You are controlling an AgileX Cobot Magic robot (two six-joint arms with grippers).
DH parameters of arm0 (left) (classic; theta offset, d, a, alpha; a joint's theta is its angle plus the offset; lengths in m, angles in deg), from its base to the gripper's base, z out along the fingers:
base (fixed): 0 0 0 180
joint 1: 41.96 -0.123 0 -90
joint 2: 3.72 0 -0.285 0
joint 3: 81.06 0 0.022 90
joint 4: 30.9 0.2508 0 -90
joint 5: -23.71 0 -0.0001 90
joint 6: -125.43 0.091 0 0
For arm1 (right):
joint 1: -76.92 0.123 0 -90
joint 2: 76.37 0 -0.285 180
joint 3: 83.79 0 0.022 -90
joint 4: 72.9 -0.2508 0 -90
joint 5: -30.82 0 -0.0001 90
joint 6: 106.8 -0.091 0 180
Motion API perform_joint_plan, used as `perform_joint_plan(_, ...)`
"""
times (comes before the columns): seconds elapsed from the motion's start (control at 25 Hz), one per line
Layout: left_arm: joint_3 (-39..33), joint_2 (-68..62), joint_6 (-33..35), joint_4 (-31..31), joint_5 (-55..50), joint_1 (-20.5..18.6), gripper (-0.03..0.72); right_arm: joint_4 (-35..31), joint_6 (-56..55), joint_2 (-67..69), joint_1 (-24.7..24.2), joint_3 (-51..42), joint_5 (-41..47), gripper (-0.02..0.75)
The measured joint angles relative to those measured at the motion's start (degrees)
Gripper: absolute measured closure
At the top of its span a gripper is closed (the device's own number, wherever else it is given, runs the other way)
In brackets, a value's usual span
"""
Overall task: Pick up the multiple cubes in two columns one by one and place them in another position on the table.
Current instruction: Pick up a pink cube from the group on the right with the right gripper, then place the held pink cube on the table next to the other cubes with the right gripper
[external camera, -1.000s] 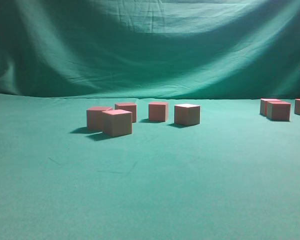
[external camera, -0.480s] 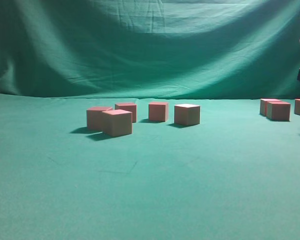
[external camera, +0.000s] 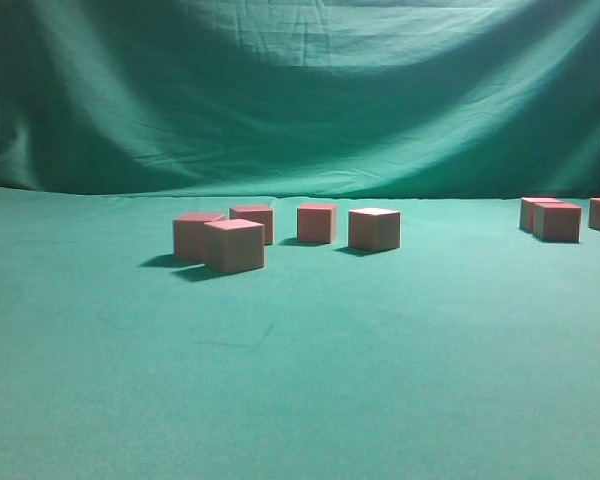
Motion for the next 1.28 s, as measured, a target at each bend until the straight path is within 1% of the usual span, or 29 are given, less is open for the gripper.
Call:
perform_joint_plan(0.12,0.0,0.0,0.0,0.0,0.0,0.0,0.688,-1.1,-0.6,-1.5,0.0,0.1,4.8,0.473)
perform_joint_plan(0.24,0.0,0.0,0.0,0.0,0.0,0.0,0.688,-4.0,-1.0,-5.2,0.0,-0.2,10.2,0.473)
perform_joint_plan(0.32,0.0,0.0,0.0,0.0,0.0,0.0,0.688,-5.5,-1.1,-9.2,0.7,-0.2,12.4,0.473)
perform_joint_plan(0.4,0.0,0.0,0.0,0.0,0.0,0.0,0.688,-6.2,-1.0,-12.7,2.4,-0.2,14.9,0.473)
perform_joint_plan(0.52,0.0,0.0,0.0,0.0,0.0,0.0,0.688,-6.5,-0.4,-17.1,7.6,-0.2,17.2,0.473)
perform_joint_plan(0.68,0.0,0.0,0.0,0.0,0.0,0.0,0.688,-6.8,0.0,-19.3,17.7,-0.2,18.6,0.473)
perform_joint_plan(0.76,0.0,0.0,0.0,0.0,0.0,0.0,0.688,-6.8,0.0,-19.2,23.6,-0.2,18.8,0.473)
perform_joint_plan(0.92,0.0,0.0,0.0,0.0,0.0,0.0,0.688,-7.1,0.4,-17.9,33.9,-0.2,16.2,0.473)
perform_joint_plan(1.0,0.0,0.0,0.0,0.0,0.0,0.0,0.688,-7.4,1.8,-16.7,37.8,0.0,15.7,0.473)
perform_joint_plan(1.12,0.0,0.0,0.0,0.0,0.0,0.0,0.688,-7.6,4.0,-13.8,41.5,2.3,17.2,0.473)
perform_joint_plan(1.28,0.0,0.0,0.0,0.0,0.0,0.0,0.688,-7.8,7.3,-8.9,42.4,7.5,18.9,0.473)
